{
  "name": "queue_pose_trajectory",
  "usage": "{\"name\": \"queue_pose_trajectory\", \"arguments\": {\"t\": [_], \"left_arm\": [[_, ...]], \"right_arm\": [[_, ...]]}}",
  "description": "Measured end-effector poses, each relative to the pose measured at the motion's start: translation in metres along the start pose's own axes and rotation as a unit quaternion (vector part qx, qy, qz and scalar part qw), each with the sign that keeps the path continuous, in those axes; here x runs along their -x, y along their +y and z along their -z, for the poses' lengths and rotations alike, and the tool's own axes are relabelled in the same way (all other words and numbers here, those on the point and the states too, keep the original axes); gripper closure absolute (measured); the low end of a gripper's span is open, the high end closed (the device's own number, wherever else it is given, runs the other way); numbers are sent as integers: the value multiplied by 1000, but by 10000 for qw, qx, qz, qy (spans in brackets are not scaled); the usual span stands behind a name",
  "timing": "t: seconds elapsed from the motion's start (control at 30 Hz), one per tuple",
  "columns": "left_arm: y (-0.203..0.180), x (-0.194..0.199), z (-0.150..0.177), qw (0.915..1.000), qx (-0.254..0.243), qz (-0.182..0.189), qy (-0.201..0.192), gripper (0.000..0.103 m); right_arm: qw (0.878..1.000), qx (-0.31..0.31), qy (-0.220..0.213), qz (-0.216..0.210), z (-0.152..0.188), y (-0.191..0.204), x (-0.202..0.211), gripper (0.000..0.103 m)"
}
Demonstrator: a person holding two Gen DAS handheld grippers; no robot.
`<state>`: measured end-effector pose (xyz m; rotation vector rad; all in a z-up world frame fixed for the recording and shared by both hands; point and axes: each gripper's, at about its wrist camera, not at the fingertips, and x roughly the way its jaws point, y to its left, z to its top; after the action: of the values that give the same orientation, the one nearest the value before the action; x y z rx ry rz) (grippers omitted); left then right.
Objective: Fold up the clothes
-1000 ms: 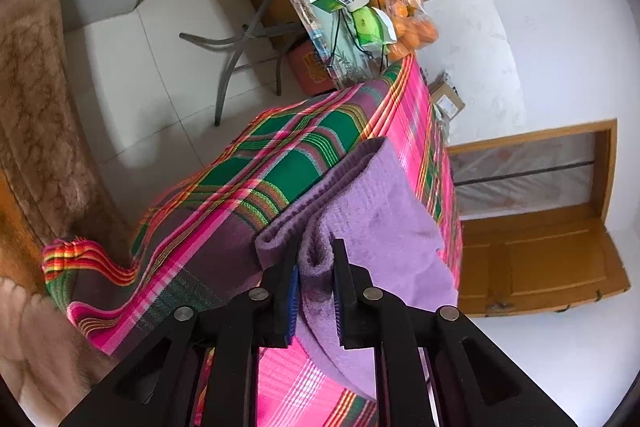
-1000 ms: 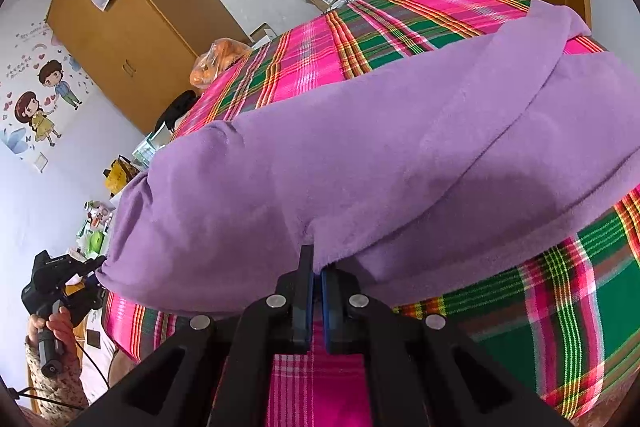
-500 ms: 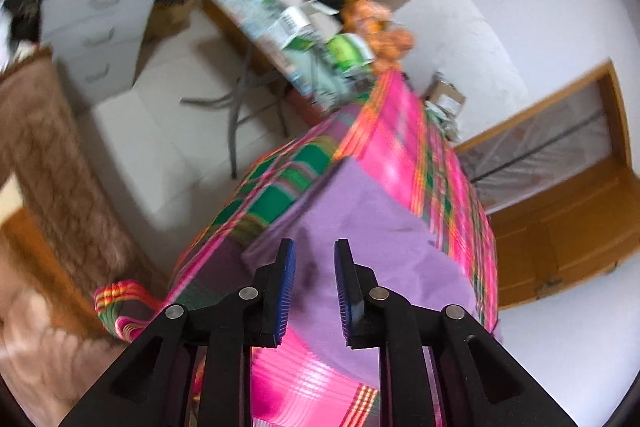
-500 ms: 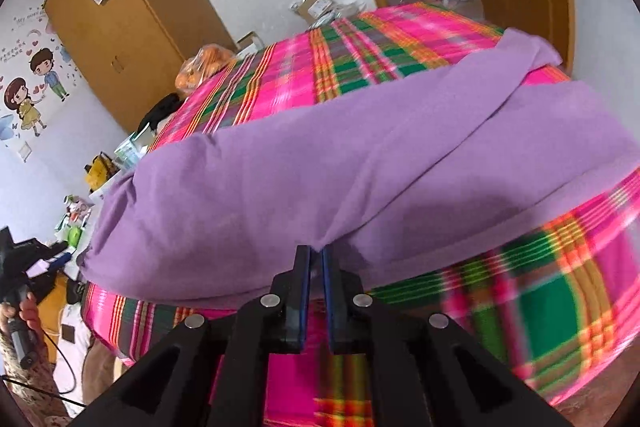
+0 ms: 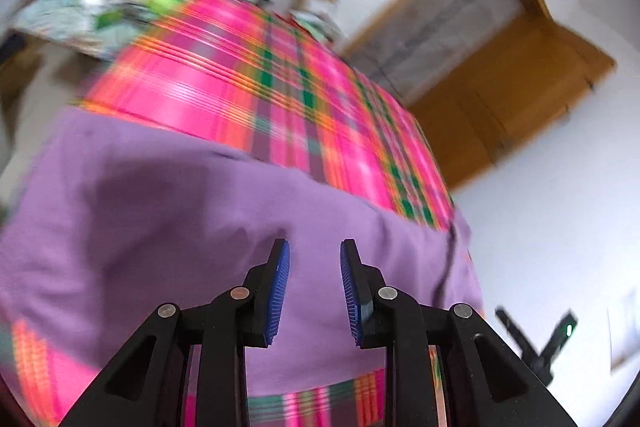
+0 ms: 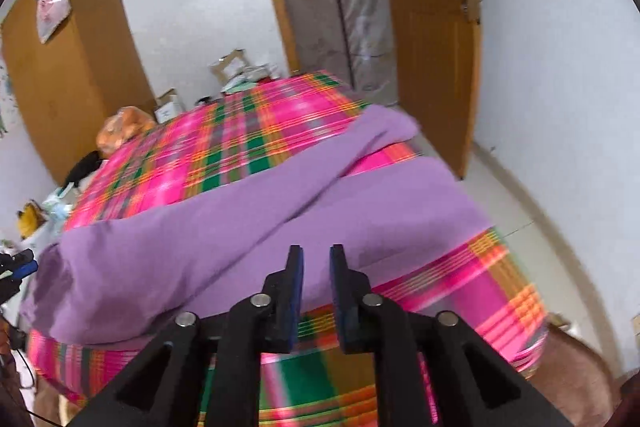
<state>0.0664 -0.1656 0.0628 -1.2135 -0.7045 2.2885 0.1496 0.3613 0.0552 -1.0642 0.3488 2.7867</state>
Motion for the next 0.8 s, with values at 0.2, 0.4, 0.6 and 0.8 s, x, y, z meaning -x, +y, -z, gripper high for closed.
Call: {"name": "queue_pose_trajectory", "arguments": {"t": [0.2,0.4,0.6,0.8], "left_arm": [[-45,-64,12,9957,-492,280,736,77],[-71,-98,28,9860,-967,326,1318,74],[-77,-112,35,9806,-1127,370,1561,74],[-79,-115,38,9787,-1164,331,1658,74]], "right_arm": [[9995,-305,109,-42,-13,-19,-33,76],[9975,-407,389,-422,-30,-3,-79,68],[9977,-59,434,-523,-49,22,-104,66],[9975,215,397,-547,-71,45,-116,56]]}}
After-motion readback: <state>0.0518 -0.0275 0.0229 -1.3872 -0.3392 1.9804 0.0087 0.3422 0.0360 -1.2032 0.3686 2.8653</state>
